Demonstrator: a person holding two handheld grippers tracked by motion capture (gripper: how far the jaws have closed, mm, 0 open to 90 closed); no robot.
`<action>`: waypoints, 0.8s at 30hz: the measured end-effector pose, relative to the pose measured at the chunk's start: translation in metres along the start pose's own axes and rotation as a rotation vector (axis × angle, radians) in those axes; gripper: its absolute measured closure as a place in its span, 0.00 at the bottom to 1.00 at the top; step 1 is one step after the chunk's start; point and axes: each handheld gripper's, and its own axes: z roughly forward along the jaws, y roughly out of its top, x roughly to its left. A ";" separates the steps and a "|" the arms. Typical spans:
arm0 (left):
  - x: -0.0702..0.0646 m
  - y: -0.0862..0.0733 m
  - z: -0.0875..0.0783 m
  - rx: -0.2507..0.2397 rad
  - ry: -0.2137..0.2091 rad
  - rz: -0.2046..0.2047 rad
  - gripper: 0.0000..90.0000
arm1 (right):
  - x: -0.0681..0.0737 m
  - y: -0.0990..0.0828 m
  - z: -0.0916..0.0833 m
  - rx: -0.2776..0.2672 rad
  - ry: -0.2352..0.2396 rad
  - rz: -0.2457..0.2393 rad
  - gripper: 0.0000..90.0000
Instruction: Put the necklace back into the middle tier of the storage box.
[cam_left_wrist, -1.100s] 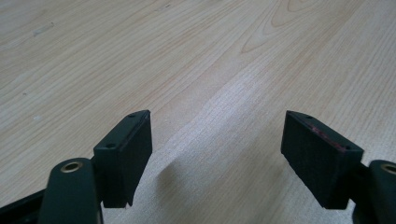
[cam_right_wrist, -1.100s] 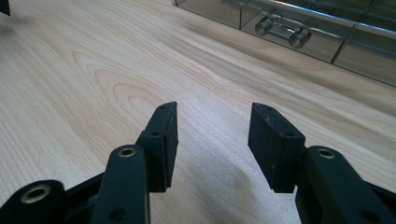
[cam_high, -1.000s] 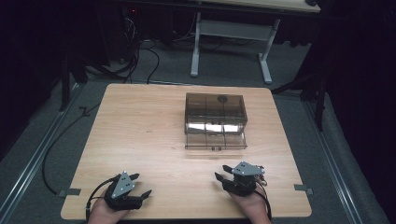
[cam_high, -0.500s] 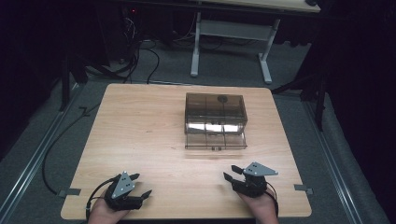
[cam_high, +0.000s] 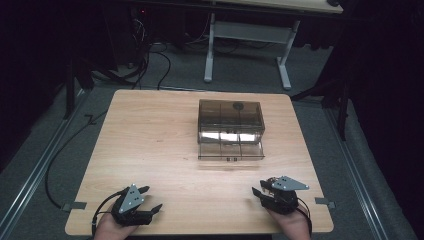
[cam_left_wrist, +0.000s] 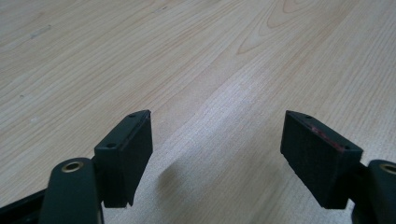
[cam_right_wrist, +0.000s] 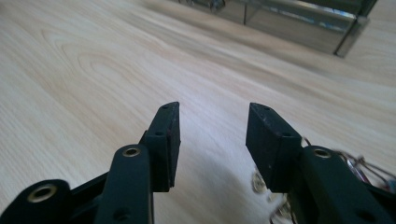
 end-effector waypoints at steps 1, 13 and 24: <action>0.000 0.000 0.000 -0.001 0.001 0.001 0.29 | -0.001 -0.001 -0.001 0.008 -0.004 -0.001 0.65; -0.002 -0.001 -0.001 -0.001 0.000 0.012 0.29 | -0.017 -0.012 -0.031 0.093 -0.040 0.023 0.78; -0.003 -0.001 -0.001 0.006 0.007 0.017 0.29 | -0.032 -0.014 -0.058 0.105 -0.105 0.076 0.97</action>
